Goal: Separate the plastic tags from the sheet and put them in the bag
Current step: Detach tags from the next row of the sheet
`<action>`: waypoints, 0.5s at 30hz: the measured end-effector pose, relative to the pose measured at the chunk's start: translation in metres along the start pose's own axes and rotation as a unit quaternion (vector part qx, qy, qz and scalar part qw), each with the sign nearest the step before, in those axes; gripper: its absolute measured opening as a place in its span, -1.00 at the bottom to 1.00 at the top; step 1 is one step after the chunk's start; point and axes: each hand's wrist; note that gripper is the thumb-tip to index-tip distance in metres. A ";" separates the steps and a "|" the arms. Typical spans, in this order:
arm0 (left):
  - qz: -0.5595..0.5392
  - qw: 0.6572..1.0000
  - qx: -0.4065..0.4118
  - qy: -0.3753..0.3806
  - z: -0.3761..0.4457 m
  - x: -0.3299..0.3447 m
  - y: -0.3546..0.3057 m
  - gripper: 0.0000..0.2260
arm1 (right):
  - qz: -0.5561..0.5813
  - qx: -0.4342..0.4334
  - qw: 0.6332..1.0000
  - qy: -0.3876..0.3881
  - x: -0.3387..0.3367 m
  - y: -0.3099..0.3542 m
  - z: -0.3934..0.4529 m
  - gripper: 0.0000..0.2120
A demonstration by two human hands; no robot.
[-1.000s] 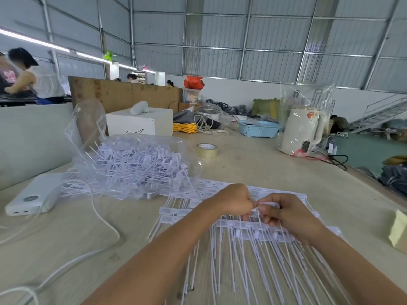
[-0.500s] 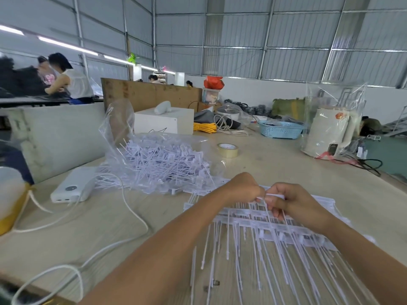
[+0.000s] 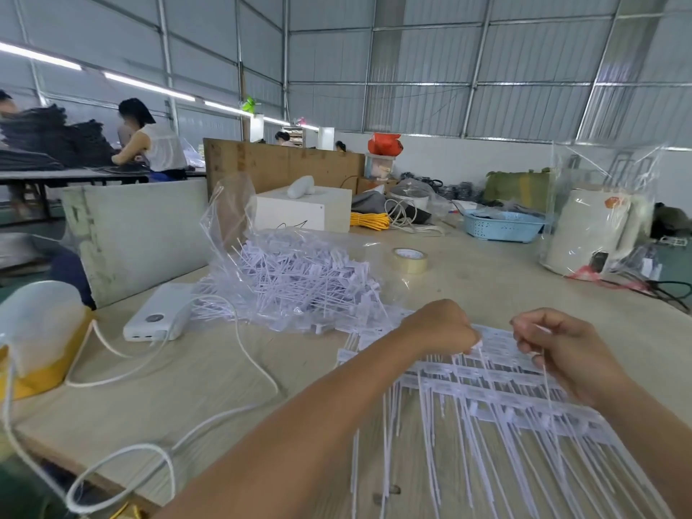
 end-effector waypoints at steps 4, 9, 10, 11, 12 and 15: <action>0.086 0.995 0.047 -0.007 0.004 0.005 -0.007 -0.80 | 0.072 0.121 0.987 0.082 0.012 0.009 -0.009 -0.95; 0.095 0.993 0.050 0.050 0.006 0.008 -0.009 -0.76 | 0.045 0.157 0.980 0.118 0.027 0.003 -0.016 -0.79; 0.094 0.993 0.053 0.052 0.006 0.008 -0.008 -0.74 | 0.050 0.153 0.981 0.105 0.028 0.002 -0.017 -0.79; 0.092 0.993 0.058 0.051 0.006 0.008 -0.008 -0.73 | 0.045 0.143 0.984 0.091 0.028 0.001 -0.017 -0.79; 0.084 0.993 0.063 0.047 0.006 0.009 -0.008 -0.73 | 0.033 0.126 0.989 0.075 0.029 0.001 -0.017 -0.80; 0.055 0.995 0.081 0.027 0.005 0.011 -0.007 -0.81 | 0.024 0.046 0.998 0.038 0.031 0.001 -0.015 -0.87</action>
Point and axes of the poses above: each hand's wrist, its own z-axis towards the middle knuckle, its own x-axis out of the palm, y = z × x, and after that the axes turned 6 degrees about z, right-handed
